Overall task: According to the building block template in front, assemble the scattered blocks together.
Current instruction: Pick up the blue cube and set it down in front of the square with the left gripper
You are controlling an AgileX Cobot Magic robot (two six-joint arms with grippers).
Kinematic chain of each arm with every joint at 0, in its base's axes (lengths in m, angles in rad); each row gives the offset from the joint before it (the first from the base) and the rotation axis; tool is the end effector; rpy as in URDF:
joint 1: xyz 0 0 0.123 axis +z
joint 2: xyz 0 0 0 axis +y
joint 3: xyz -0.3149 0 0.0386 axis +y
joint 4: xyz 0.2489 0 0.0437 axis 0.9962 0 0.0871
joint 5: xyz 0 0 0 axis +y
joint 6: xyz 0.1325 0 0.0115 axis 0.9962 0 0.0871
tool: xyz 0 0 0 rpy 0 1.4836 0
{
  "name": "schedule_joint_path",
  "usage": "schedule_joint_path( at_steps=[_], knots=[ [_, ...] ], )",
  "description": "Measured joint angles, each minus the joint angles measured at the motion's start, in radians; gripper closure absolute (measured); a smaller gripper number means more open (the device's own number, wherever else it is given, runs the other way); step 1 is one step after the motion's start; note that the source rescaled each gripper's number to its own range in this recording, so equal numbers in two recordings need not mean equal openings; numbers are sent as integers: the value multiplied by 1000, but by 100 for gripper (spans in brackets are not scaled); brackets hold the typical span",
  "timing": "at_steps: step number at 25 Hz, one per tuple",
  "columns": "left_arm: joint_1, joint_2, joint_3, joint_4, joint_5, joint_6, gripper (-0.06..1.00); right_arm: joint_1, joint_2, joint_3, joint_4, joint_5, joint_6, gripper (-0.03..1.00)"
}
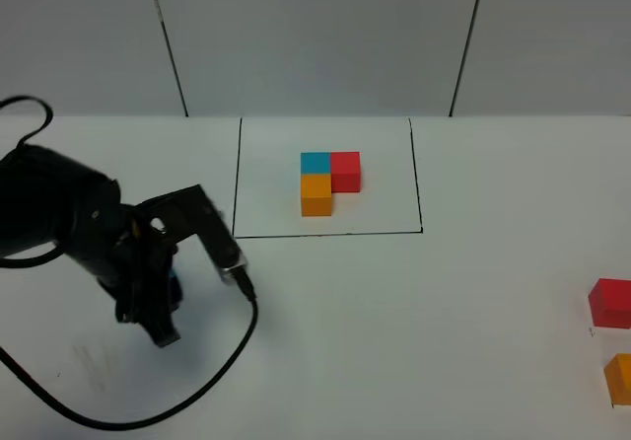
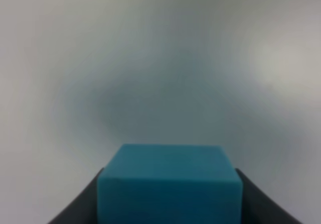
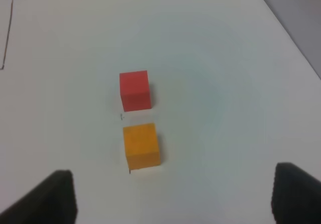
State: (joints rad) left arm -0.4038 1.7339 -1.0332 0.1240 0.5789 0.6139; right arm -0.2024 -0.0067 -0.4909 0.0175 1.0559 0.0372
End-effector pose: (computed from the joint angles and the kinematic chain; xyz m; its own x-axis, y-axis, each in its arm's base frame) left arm 0.3319 -0.1320 0.1772 -0.4001 0.8846 -0.2394 0.8391 0.4587 0.2925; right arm 0.0016 0.0018 0.2563 -0.4355 0.1361 -0.8898 0.2079 0.9770 0.0477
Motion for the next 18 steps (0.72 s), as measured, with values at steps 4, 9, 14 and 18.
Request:
schedule_joint_path(
  at_steps=[4,9,14,18],
  knots=[
    [-39,0,-154,-209,55,251,93,0,0,0,0,0,0,30],
    [-39,18,-285,-370,140,447,93,0,0,0,0,0,0,30],
    [-48,115,-320,-395,158,487,93,0,0,0,0,0,0,30],
    [-99,200,-320,-392,107,543,93,0,0,0,0,0,0,30]
  ],
)
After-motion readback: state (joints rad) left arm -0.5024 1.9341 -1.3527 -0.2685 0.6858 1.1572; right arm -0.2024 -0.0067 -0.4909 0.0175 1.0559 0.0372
